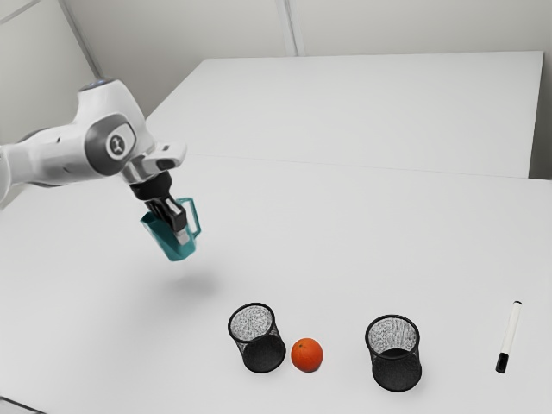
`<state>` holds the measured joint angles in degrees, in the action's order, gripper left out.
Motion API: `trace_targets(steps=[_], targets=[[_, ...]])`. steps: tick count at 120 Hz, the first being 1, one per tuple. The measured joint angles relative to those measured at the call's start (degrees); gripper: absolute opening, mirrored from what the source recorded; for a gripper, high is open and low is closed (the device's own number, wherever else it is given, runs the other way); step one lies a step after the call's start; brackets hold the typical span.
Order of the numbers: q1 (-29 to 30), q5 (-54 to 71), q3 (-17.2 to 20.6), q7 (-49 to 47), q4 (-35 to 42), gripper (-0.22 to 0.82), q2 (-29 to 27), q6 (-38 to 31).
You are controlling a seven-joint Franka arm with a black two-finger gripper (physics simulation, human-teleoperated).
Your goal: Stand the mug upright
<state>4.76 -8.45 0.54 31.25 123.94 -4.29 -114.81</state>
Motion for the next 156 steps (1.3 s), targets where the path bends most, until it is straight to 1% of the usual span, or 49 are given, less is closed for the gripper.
trace_targets(steps=[16,31,53,68,97,119,128,156], targets=[[-1.3,3.7,0.8,-5.5,2.3,-0.17,0.0,-3.9],[-1.2,7.4,1.8,-10.6,4.4,-0.18,0.0,-7.9],[-1.4,9.7,2.0,-16.6,7.5,-0.18,0.5,-14.5],[-1.6,10.2,2.1,-19.9,8.2,-0.18,1.5,-17.3],[-1.7,10.5,2.1,-24.7,8.3,-0.18,3.0,-19.6],[-1.2,10.5,2.5,-27.4,8.3,-0.18,4.3,-20.2],[-1.8,10.6,1.9,-28.2,8.2,-0.18,4.8,-20.3],[-1.7,10.6,2.0,-30.4,8.2,-0.18,6.1,-20.8]])
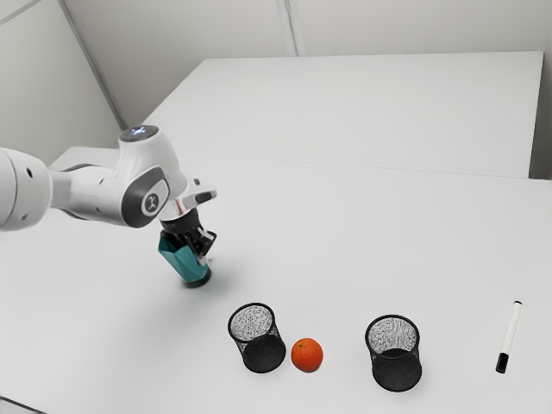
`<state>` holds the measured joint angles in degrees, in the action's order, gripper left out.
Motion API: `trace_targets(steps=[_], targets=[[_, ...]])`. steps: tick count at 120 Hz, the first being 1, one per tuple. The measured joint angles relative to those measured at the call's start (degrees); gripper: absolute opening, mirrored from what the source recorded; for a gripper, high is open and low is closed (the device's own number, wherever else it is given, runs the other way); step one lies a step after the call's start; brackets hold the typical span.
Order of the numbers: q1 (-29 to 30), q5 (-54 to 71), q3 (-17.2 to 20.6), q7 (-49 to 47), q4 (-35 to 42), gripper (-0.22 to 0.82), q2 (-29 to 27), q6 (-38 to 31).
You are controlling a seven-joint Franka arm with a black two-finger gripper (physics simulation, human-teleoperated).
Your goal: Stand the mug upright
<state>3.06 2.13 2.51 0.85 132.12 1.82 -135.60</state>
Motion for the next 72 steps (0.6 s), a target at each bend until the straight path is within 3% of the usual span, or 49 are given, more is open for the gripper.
trace_targets(steps=[38,72], targets=[[-0.2,0.0,0.1,-1.9,0.0,-0.17,0.9,-0.2],[-0.1,-0.7,0.4,-1.8,0.0,0.06,-0.6,-0.1]])
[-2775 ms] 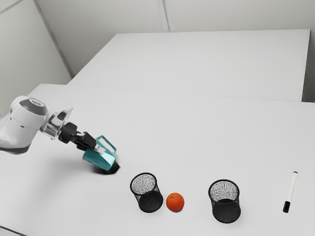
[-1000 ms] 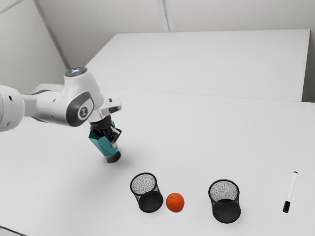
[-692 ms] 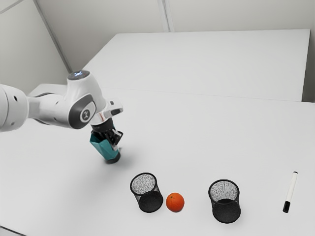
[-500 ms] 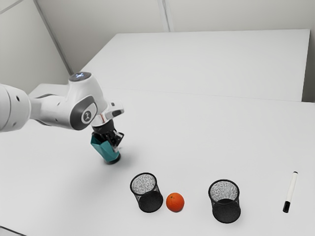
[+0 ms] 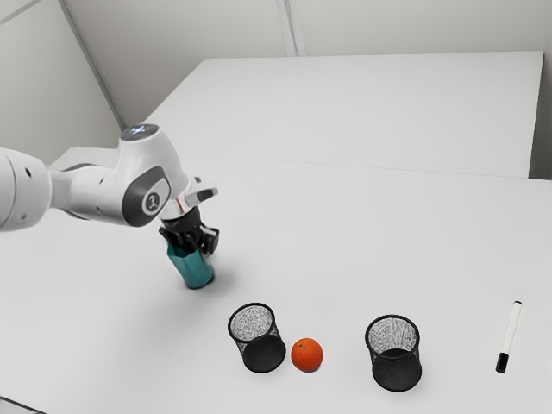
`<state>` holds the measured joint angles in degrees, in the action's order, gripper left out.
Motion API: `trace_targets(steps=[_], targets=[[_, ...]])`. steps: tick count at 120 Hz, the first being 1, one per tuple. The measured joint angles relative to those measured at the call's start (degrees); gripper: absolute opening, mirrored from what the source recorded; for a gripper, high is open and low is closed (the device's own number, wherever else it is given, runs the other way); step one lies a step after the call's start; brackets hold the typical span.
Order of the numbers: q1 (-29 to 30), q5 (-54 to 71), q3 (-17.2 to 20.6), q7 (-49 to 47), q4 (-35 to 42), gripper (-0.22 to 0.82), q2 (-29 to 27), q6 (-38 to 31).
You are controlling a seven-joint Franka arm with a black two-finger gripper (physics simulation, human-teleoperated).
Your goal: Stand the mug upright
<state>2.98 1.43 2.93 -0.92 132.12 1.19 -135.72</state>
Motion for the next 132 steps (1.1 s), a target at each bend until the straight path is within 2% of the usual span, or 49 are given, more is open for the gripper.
trace_targets(steps=[28,93,115,132], targets=[[-0.4,-0.1,0.1,0.2,0.0,0.15,-2.4,0.1],[-1.0,-0.3,0.4,0.7,-0.5,0.28,-8.1,2.3],[-1.1,-0.8,0.9,0.9,-4.3,0.43,-7.5,5.7],[-1.6,-0.9,1.4,0.9,-11.3,0.50,-5.3,11.0]])
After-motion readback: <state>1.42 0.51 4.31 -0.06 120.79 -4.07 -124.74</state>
